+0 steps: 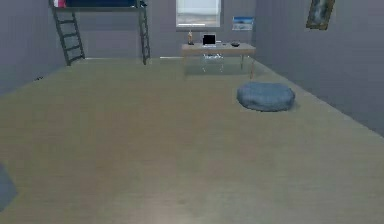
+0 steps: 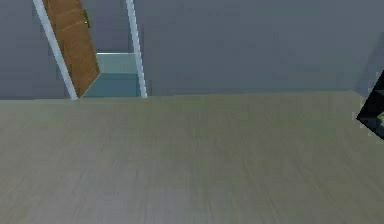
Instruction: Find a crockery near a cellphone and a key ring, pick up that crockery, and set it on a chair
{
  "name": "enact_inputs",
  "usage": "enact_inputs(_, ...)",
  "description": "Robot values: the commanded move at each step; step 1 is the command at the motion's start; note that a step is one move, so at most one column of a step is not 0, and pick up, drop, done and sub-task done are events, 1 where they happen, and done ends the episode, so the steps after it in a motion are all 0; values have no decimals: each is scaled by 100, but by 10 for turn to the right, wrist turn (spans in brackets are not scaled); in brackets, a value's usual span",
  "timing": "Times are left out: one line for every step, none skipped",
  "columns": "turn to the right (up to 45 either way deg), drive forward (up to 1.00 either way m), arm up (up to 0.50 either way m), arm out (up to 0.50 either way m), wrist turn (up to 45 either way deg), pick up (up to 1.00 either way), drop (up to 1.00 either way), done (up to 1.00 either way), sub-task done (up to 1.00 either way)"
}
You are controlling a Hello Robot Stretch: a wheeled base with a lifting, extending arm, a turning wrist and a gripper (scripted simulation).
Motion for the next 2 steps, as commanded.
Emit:
enact_inputs(0, 65, 0, 0, 0, 0, 0, 0, 0)
enact_inputs(-450, 0, 0, 0, 0, 0, 0, 0, 0)
